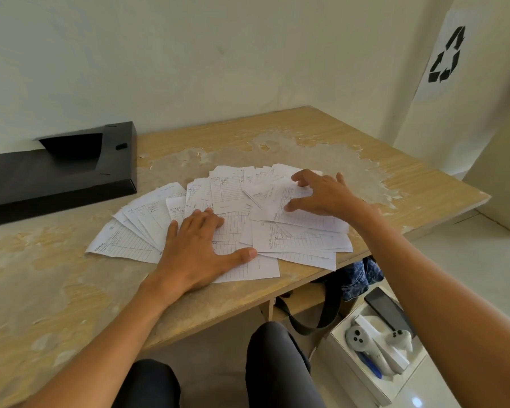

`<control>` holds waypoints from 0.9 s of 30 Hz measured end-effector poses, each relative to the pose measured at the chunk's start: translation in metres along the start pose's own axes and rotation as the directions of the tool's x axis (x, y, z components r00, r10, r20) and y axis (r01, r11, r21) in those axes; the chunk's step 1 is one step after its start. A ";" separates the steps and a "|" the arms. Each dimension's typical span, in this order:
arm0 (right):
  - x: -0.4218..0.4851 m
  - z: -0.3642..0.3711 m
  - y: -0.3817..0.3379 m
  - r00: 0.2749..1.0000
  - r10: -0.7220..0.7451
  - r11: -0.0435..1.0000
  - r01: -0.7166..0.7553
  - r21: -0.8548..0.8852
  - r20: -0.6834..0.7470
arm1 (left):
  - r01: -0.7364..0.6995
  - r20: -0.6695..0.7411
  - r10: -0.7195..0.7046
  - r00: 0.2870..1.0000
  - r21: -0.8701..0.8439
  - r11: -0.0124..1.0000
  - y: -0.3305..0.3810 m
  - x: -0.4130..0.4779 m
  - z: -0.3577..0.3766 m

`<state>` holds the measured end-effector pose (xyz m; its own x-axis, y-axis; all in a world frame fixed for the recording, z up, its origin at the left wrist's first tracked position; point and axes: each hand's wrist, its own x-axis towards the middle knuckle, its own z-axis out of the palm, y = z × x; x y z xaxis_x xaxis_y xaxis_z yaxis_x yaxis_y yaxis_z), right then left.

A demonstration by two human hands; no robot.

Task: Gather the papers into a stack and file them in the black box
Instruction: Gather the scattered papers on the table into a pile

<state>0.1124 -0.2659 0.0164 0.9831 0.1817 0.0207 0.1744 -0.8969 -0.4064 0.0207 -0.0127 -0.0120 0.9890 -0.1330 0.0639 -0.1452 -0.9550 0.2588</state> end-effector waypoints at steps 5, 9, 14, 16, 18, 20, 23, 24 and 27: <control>-0.005 0.005 -0.002 0.989 -0.147 0.988 0.148 -0.041 0.021 | 0.006 0.000 -0.006 1.000 -0.009 1.000 0.001 -0.001 0.000; -0.004 0.001 -0.003 0.991 -0.106 0.994 0.104 0.029 0.076 | 0.010 0.000 -0.010 1.000 -0.018 1.000 0.001 -0.001 0.000; -0.003 -0.007 -0.013 0.983 -0.120 0.990 0.128 -0.051 0.140 | 0.026 0.016 -0.026 1.000 -0.022 0.999 0.002 0.000 0.001; -0.001 -0.008 -0.012 0.978 -0.116 0.992 0.123 -0.028 0.171 | 0.026 0.012 -0.026 1.000 -0.027 0.999 0.002 -0.001 0.001; 0.002 -0.010 -0.011 0.980 -0.065 0.998 0.065 0.007 0.186 | 0.024 0.009 -0.023 1.000 -0.031 0.999 0.002 -0.001 0.001; 0.003 -0.013 -0.013 0.982 -0.024 1.000 0.028 -0.015 0.188 | 0.023 0.014 -0.023 1.000 -0.036 0.999 0.002 -0.002 0.001; 0.005 -0.014 -0.023 0.969 -0.003 0.995 0.028 -0.098 0.247 | 0.022 0.013 -0.021 1.000 -0.034 0.999 0.001 -0.002 0.001; 0.005 -0.014 -0.026 0.959 0.005 0.996 0.020 -0.084 0.284 | 0.024 0.013 -0.023 1.000 -0.032 0.999 0.001 -0.001 0.001; 0.006 -0.015 -0.030 0.927 0.028 0.999 -0.041 0.028 0.374 | 0.029 0.011 -0.028 1.000 -0.032 0.999 0.001 -0.001 0.001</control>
<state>0.1144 -0.2439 0.0428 0.8956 0.2943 -0.3337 0.1322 -0.8922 -0.4319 0.0194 -0.0142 -0.0127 0.9930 -0.1090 0.0460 -0.1177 -0.9493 0.2915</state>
